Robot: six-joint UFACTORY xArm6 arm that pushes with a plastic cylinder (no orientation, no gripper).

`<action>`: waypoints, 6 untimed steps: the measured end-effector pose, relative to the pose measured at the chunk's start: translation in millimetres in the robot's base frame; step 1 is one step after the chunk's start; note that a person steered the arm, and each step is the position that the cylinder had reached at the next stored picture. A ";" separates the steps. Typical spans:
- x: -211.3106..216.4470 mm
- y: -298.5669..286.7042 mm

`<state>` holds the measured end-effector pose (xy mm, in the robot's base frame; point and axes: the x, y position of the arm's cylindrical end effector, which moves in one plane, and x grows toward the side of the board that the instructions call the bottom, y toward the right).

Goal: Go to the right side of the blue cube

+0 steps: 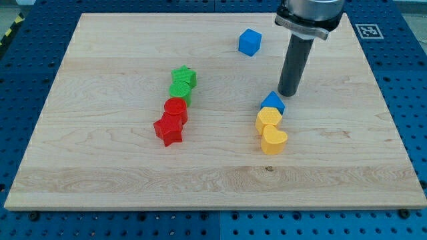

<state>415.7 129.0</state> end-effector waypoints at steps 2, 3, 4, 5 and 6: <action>-17.0 3.2; -17.7 3.2; -45.6 2.1; -81.2 2.7; -126.1 3.1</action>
